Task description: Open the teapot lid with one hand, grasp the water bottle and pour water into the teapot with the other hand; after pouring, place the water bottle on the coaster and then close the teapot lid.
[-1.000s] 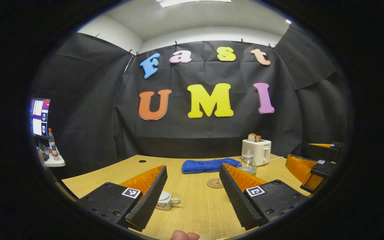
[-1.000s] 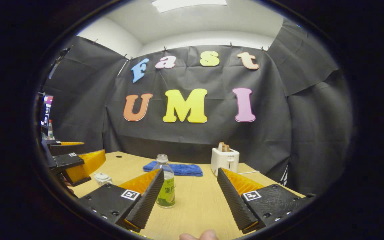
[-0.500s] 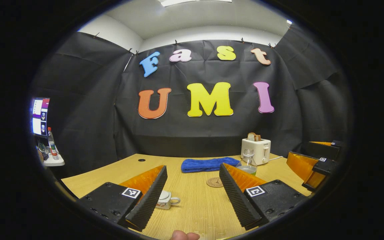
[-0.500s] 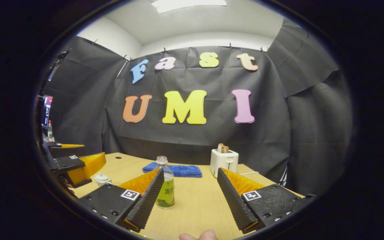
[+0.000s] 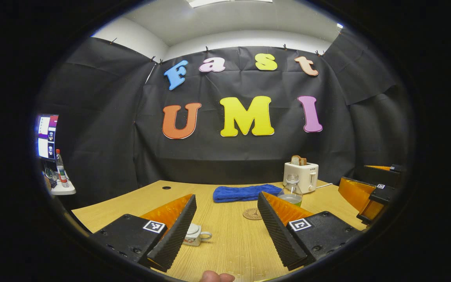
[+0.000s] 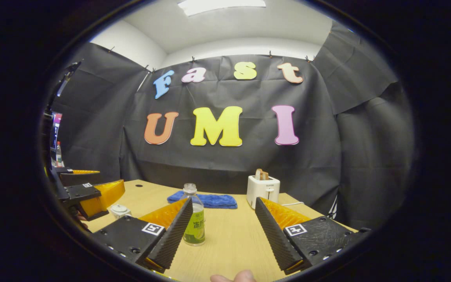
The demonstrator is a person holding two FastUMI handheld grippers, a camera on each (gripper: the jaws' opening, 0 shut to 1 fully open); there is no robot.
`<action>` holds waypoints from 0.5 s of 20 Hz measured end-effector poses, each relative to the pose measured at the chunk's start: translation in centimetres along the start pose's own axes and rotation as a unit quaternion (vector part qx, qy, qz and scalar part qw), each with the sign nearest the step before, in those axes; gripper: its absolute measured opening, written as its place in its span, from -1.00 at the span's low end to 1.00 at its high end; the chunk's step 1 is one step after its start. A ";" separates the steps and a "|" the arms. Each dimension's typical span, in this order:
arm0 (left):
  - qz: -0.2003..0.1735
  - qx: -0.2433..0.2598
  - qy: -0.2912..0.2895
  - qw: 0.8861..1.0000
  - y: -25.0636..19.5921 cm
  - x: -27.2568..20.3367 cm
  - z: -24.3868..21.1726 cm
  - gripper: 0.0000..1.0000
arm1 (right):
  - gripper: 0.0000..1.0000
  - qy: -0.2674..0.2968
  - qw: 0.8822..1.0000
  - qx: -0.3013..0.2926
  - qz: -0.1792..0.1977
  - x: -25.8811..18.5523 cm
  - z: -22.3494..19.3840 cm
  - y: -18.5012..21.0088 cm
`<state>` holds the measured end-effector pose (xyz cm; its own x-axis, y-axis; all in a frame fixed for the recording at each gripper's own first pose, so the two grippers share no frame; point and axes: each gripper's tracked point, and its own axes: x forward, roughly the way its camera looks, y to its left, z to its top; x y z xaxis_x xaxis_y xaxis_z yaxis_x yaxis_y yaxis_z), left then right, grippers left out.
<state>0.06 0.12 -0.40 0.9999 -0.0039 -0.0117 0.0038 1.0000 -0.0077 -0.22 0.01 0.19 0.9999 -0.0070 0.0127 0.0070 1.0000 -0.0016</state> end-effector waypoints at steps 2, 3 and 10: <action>0.002 0.001 0.002 1.000 0.0 0.1 -0.2 0.96 | 0.92 -0.002 1.000 0.001 0.000 0.2 -0.3 -0.3; 0.006 0.002 0.001 1.000 0.1 0.0 -0.3 0.97 | 0.92 -0.001 1.000 0.004 -0.001 0.2 -0.5 -0.5; 0.050 0.006 0.018 0.999 4.9 -0.4 -4.3 0.97 | 0.92 0.024 1.000 0.018 -0.001 1.2 -4.1 -2.6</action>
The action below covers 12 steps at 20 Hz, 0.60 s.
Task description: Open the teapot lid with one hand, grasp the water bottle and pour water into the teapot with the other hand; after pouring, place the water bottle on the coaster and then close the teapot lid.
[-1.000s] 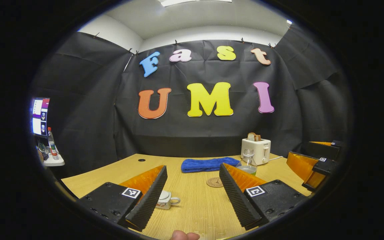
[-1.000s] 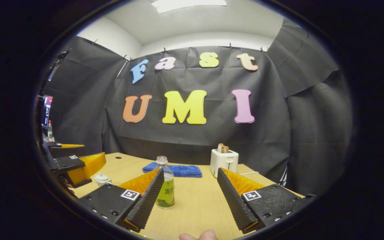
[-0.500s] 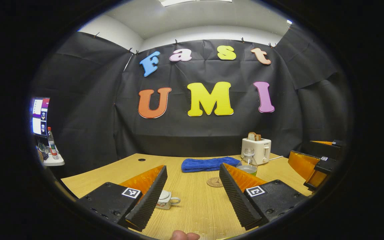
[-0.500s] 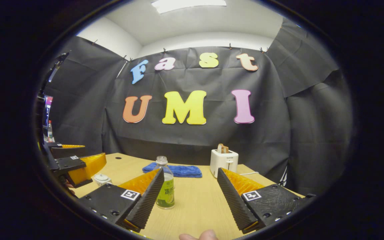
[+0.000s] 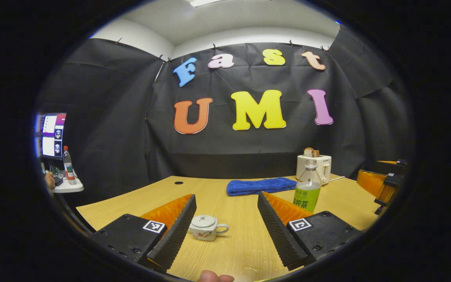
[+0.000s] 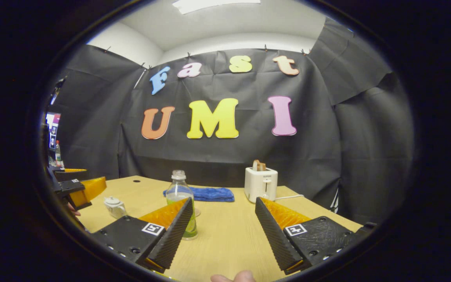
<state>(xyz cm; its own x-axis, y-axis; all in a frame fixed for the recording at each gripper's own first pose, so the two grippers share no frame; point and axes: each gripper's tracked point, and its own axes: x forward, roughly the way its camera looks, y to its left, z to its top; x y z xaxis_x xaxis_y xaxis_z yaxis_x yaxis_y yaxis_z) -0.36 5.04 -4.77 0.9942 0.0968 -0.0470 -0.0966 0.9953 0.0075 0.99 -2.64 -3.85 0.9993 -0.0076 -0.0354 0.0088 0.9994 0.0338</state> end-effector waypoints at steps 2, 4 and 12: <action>0.002 0.008 0.011 1.000 1.3 0.6 -1.3 0.98 | 0.92 0.012 1.000 0.002 -0.001 0.3 -1.1 -0.6; -0.002 0.016 0.027 1.000 2.0 1.8 -2.5 0.96 | 0.92 0.024 1.000 0.007 -0.002 0.6 -2.1 -1.1; 0.000 0.016 0.102 0.995 3.1 7.0 -6.5 0.59 | 0.92 0.039 0.999 0.006 -0.020 0.9 -3.1 -2.8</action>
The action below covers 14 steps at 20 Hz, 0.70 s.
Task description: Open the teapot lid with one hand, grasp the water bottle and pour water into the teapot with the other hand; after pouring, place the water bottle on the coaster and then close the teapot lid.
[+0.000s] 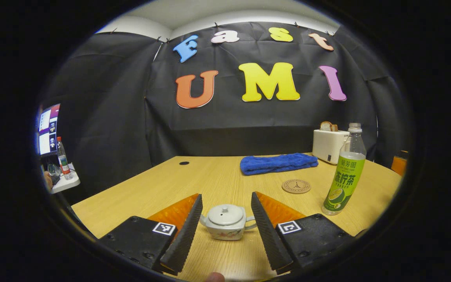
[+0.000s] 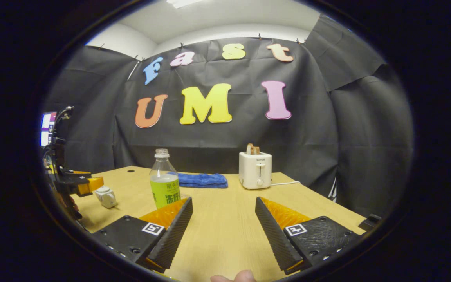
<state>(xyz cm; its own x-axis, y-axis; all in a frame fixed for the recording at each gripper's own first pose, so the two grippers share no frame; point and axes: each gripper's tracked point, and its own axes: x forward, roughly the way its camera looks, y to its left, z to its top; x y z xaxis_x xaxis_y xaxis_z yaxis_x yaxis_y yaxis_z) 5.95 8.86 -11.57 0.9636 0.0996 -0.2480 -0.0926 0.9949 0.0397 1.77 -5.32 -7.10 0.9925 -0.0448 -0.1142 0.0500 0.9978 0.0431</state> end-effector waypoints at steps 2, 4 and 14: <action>-0.002 0.002 0.012 1.000 -0.1 0.8 -0.4 0.38 | 0.92 0.003 1.000 0.000 -0.012 0.3 -0.2 -0.8; -0.005 0.003 0.023 1.000 -0.4 1.4 -0.9 0.21 | 0.92 0.007 1.000 0.002 -0.017 0.4 -0.3 -1.3; -0.006 0.003 0.025 1.000 -0.5 2.6 -0.9 -0.92 | 0.92 0.001 1.000 -0.008 -0.016 0.5 -0.1 -0.9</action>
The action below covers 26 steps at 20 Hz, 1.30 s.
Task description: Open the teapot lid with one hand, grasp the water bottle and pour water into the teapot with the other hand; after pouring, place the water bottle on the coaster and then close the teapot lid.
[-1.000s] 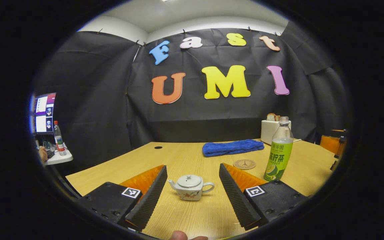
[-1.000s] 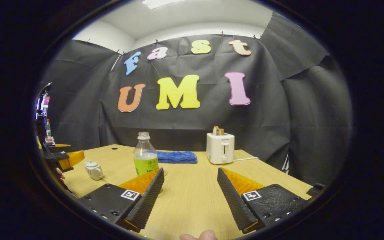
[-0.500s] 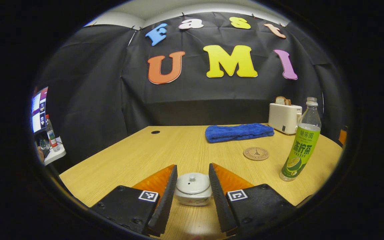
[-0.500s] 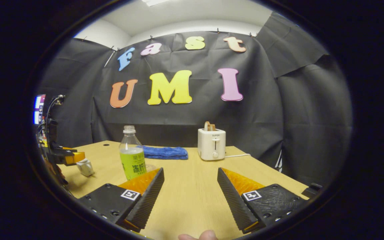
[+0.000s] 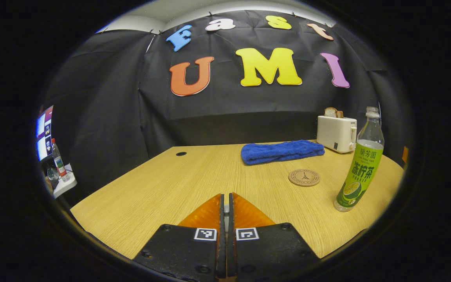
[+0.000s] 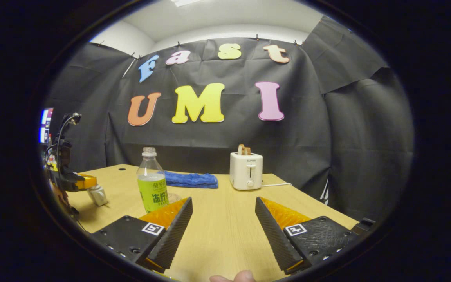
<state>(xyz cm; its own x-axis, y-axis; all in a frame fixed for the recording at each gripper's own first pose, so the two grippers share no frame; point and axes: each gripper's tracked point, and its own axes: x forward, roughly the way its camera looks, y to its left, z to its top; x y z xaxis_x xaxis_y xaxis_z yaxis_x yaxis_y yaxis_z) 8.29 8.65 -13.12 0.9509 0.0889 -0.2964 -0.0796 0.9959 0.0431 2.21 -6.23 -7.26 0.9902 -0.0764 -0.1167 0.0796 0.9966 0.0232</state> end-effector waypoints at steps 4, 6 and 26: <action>-0.003 -0.004 -0.021 1.000 0.1 -0.6 1.6 -0.94 | 0.92 -0.004 1.000 -0.004 0.020 0.0 0.2 1.3; -0.009 -0.003 -0.037 0.999 0.1 -1.6 2.9 -0.95 | 0.92 -0.003 0.999 0.003 0.054 -0.2 0.3 3.2; -0.030 -0.010 -0.092 0.995 0.8 -9.6 5.7 -0.95 | 0.96 0.083 0.989 -0.016 0.123 8.3 -4.5 14.5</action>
<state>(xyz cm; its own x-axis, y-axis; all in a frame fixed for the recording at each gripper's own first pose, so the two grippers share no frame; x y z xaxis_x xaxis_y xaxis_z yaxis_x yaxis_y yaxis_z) 0.79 8.51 -4.77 0.9927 0.0254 -0.1180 -0.0242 0.9996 0.0117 11.06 7.77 -12.31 0.9464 0.1719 -0.2736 -0.1673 0.9851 0.0401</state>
